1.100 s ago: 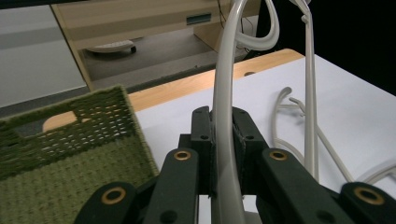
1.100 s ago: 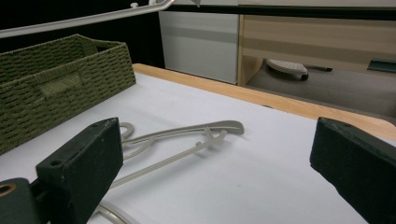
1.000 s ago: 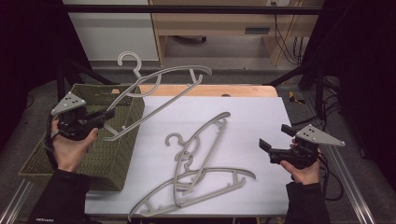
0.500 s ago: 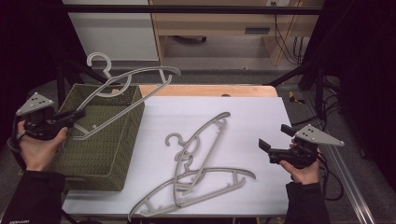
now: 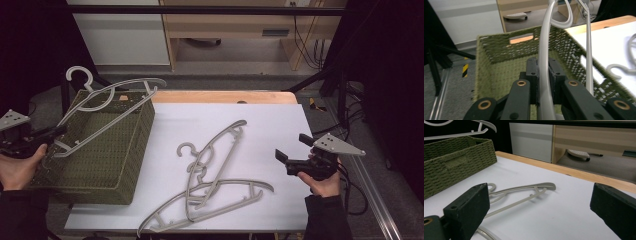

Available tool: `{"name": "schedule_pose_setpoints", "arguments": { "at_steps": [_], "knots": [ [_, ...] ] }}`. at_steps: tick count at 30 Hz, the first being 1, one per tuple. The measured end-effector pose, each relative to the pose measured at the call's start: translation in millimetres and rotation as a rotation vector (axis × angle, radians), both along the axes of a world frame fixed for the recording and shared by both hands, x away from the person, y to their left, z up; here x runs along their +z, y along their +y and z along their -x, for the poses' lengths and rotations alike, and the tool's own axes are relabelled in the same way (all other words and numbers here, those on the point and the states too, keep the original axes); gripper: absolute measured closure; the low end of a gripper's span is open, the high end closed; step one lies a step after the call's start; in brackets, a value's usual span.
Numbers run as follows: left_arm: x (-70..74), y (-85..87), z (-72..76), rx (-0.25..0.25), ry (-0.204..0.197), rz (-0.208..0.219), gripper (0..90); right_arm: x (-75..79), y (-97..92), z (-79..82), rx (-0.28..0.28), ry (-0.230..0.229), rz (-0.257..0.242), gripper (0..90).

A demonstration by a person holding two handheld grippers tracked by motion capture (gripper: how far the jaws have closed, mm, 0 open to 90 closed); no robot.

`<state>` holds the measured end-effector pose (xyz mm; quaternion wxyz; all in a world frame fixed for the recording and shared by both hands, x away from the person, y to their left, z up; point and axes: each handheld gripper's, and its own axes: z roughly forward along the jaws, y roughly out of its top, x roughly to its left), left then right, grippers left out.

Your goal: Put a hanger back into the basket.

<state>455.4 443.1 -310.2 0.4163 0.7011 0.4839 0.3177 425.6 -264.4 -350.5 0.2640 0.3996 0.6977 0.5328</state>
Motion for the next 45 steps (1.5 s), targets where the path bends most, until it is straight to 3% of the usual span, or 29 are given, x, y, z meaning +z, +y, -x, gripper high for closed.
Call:
{"name": "schedule_pose_setpoints", "arguments": {
  "at_steps": [9, 16, 23, 36, 38, 43, 45],
  "knots": [
    [-15.8, 32.8, 1.9, 0.037, 0.024, 0.03, 81.1, -0.6, 0.1, -0.8, 0.004, 0.005, 0.0, 2.7],
    [-23.5, 42.0, 4.3, 0.046, 0.05, 0.012, 81.0, -0.3, -0.8, -0.4, -0.001, 0.003, 0.0, 2.7],
    [-26.9, 51.1, 10.0, 0.061, 0.049, 0.012, 81.1, -0.6, -0.7, -0.6, 0.001, 0.003, 0.001, 2.6],
    [-46.7, 28.5, -3.7, 0.084, 0.116, -0.106, 81.0, -0.9, -0.6, -0.7, 0.002, 0.006, 0.001, 2.7],
    [-47.1, 22.9, -5.6, 0.083, 0.131, -0.142, 81.0, -0.8, -0.7, -0.7, 0.001, 0.005, 0.002, 2.7],
    [-51.8, 15.5, -10.7, 0.093, 0.216, -0.204, 81.1, -0.6, -0.3, -0.3, 0.002, 0.004, 0.0, 2.7],
    [-53.6, 16.4, -11.6, 0.093, 0.245, -0.192, 81.1, -0.5, -0.2, -0.4, 0.0, 0.001, -0.001, 2.7]
  ]
}}
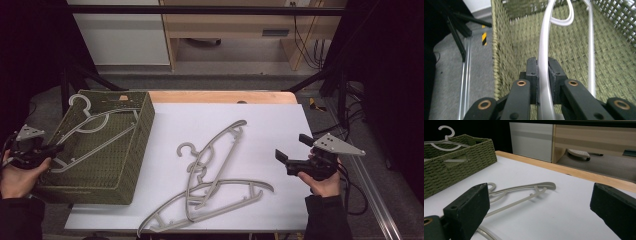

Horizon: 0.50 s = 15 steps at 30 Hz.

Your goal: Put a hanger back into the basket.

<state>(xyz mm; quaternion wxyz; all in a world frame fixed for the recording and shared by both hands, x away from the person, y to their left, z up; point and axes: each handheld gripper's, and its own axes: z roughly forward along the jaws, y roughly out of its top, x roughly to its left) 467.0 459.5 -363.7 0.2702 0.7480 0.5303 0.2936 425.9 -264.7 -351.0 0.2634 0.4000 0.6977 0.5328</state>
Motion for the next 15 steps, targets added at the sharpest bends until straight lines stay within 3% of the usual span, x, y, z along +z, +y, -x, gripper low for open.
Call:
{"name": "schedule_pose_setpoints", "arguments": {
  "at_steps": [6, 8, 11, 15],
  "knots": [
    [-12.4, -1.4, -5.5, 0.03, 0.131, -0.068, 79.9, -0.2, 0.5, 0.0, 0.002, 0.005, 0.002, 2.7],
    [-13.3, -1.5, -6.8, 0.038, 0.152, -0.074, 79.4, -0.5, 0.8, -0.2, -0.001, 0.006, 0.005, 2.7],
    [-12.5, -2.3, -8.4, 0.032, 0.173, -0.067, 77.4, -0.5, 0.6, -0.1, 0.001, 0.006, 0.005, 2.7],
    [-6.5, -3.0, -4.8, 0.026, 0.15, -0.032, 73.1, -0.3, 0.5, 0.1, 0.003, 0.005, 0.002, 2.7]
  ]
}}
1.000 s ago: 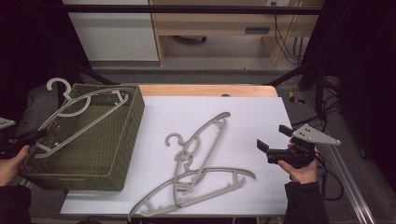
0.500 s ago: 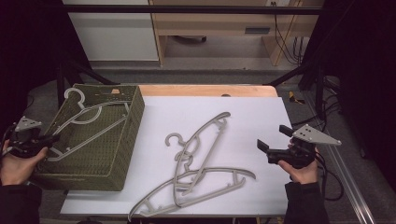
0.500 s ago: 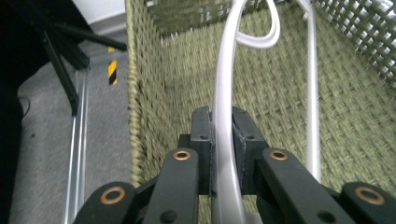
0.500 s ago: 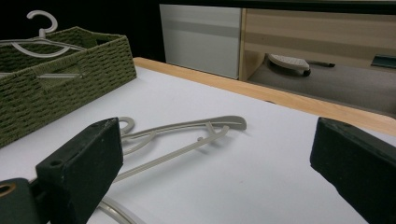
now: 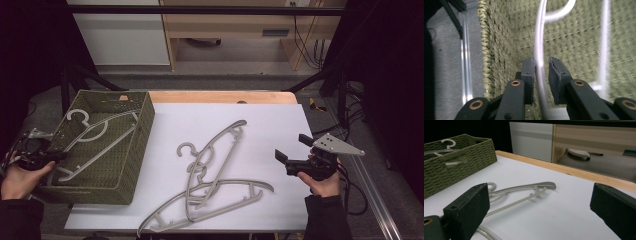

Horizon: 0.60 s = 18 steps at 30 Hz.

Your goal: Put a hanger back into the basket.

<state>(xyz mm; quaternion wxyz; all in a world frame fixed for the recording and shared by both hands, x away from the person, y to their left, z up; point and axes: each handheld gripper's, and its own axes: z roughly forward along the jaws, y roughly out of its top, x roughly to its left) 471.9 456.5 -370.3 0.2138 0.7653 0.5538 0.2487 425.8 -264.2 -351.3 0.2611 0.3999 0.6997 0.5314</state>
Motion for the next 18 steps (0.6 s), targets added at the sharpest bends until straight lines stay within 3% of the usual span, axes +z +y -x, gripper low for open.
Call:
{"name": "schedule_pose_setpoints", "arguments": {
  "at_steps": [6, 8, 9, 11, 18],
  "knots": [
    [17.0, -8.9, 7.6, -0.023, -0.071, 0.037, 65.8, 0.3, -0.2, 0.1, -0.001, -0.002, 0.002, 2.7],
    [23.1, -15.7, 10.7, -0.04, -0.118, 0.056, 60.3, 0.3, -0.4, 0.1, -0.001, -0.003, -0.001, 2.7],
    [23.1, -15.7, 10.7, -0.04, -0.118, 0.056, 57.0, 0.3, -0.5, 0.2, -0.001, -0.003, -0.002, 2.7],
    [30.7, -28.0, 14.9, -0.068, -0.186, 0.113, 51.5, 0.2, -0.2, 0.1, -0.003, -0.004, -0.006, 2.6],
    [43.3, -63.6, 21.3, -0.159, -0.315, 0.205, 35.0, 0.0, -0.6, 0.0, 0.0, -0.003, -0.005, 2.7]
  ]
}}
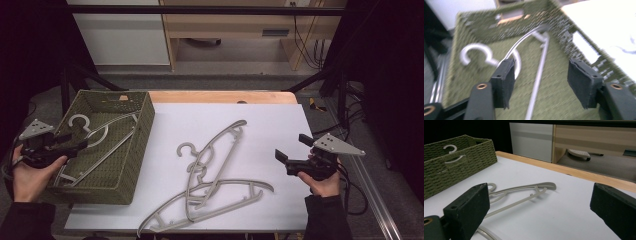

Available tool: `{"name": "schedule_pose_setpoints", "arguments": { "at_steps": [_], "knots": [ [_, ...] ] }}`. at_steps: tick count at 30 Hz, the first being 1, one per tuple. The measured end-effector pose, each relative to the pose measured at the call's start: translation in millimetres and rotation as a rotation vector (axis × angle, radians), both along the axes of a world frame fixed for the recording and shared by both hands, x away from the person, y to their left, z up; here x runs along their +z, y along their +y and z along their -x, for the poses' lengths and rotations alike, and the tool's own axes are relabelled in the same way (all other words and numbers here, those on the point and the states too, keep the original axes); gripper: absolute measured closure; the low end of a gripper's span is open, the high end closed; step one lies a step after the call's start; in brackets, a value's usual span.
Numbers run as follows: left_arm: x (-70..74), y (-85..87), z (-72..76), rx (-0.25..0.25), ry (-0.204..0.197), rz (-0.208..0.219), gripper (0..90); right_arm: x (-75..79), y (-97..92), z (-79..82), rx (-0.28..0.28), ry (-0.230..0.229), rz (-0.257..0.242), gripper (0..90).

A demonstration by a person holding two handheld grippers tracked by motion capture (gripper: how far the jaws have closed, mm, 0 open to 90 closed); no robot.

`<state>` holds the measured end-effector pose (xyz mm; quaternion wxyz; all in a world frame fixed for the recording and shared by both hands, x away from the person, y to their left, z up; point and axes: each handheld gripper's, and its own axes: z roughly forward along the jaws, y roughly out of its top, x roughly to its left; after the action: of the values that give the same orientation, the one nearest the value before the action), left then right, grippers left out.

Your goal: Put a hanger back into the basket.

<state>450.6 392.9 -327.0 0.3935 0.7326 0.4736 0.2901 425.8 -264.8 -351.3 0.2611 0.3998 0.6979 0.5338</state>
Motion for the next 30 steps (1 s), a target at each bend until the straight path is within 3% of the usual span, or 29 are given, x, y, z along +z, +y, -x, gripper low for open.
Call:
{"name": "schedule_pose_setpoints", "arguments": {
  "at_steps": [1, 4, 9, 13, 20, 27, 30],
  "knots": [
    [0.0, 0.0, 0.0, 0.0, 0.0, 0.0, 32.3, -0.1, 0.0, -0.2, -0.004, -0.002, 0.0, 2.7],
    [3.9, -22.1, 2.3, -0.048, -0.064, 0.063, 23.3, -0.2, -0.3, -0.1, -0.003, -0.001, -0.002, 2.7],
    [5.8, -49.4, 7.1, -0.115, -0.107, 0.136, 16.7, -0.2, -0.4, -0.5, 0.003, 0.0, -0.003, 2.7],
    [3.8, -73.4, 12.6, -0.167, -0.139, 0.172, 11.3, -0.4, 0.0, -0.9, 0.006, -0.002, -0.01, 2.8],
    [-4.1, -112.4, 18.4, -0.233, -0.149, 0.182, 7.3, -2.1, 3.5, -2.1, 0.016, 0.007, 0.001, 2.9],
    [-12.2, -145.2, 21.1, -0.287, -0.131, 0.154, 6.5, -1.8, 3.2, -1.5, 0.015, 0.004, 0.0, 2.9],
    [-14.9, -158.3, 21.3, -0.308, -0.12, 0.161, 6.5, -2.3, 4.1, -1.6, 0.02, 0.007, 0.0, 2.9]
  ]
}}
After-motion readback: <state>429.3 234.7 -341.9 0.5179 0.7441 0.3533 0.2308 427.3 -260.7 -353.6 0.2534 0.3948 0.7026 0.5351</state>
